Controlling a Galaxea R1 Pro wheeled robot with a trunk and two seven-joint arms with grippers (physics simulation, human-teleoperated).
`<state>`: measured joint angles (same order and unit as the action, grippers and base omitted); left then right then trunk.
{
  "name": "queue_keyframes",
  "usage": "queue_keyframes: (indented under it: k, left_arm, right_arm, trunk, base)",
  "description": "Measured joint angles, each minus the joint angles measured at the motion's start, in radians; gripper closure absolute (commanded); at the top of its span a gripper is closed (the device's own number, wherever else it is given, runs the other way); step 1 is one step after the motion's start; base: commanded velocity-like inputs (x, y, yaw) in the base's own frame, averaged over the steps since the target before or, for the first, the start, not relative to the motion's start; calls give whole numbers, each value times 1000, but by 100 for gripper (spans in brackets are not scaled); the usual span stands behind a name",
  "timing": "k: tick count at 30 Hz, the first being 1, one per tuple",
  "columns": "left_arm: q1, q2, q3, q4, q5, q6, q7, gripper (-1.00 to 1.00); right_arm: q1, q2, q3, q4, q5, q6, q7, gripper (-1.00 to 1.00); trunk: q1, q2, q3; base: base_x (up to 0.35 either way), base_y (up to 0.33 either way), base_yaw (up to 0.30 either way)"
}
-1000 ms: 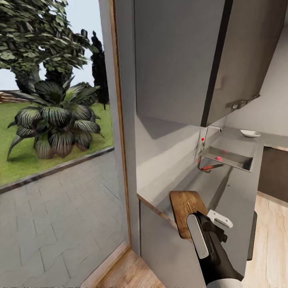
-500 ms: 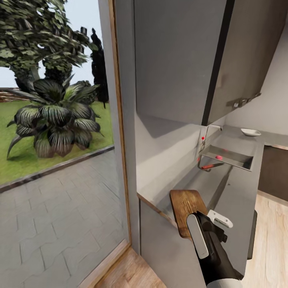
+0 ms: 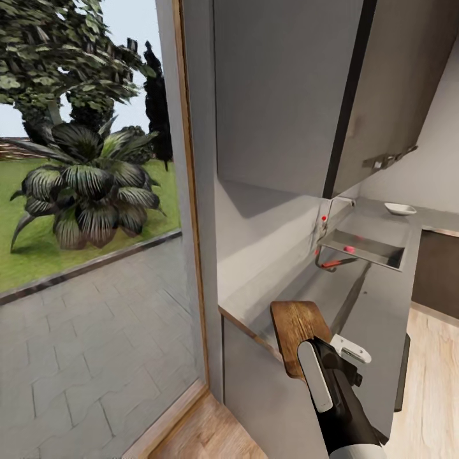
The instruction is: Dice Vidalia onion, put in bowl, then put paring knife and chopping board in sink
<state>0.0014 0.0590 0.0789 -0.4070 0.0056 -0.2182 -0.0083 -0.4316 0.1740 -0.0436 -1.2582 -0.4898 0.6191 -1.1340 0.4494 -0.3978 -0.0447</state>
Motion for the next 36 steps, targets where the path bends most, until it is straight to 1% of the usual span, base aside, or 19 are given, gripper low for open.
queue_keyframes:
  k: [14, 24, 36]
  left_arm:
    - [0, 1, -1, 0, 0, 0, 0, -100]
    - [0, 0, -1, 0, 0, 0, 0, -100]
    - [0, 0, -1, 1, 0, 0, 0, -100]
  right_arm:
    - [0, 0, 0, 0, 0, 0, -1, -100]
    - [0, 0, 0, 0, 0, 0, -1, -100]
    - [0, 0, 0, 0, 0, 0, 0, -100]
  trunk:
    - [0, 0, -15]
    - [0, 0, -27]
    - [0, 0, -29]
  base:
    - [2, 0, 0]
    - [54, 0, 0]
    - [1, 0, 0]
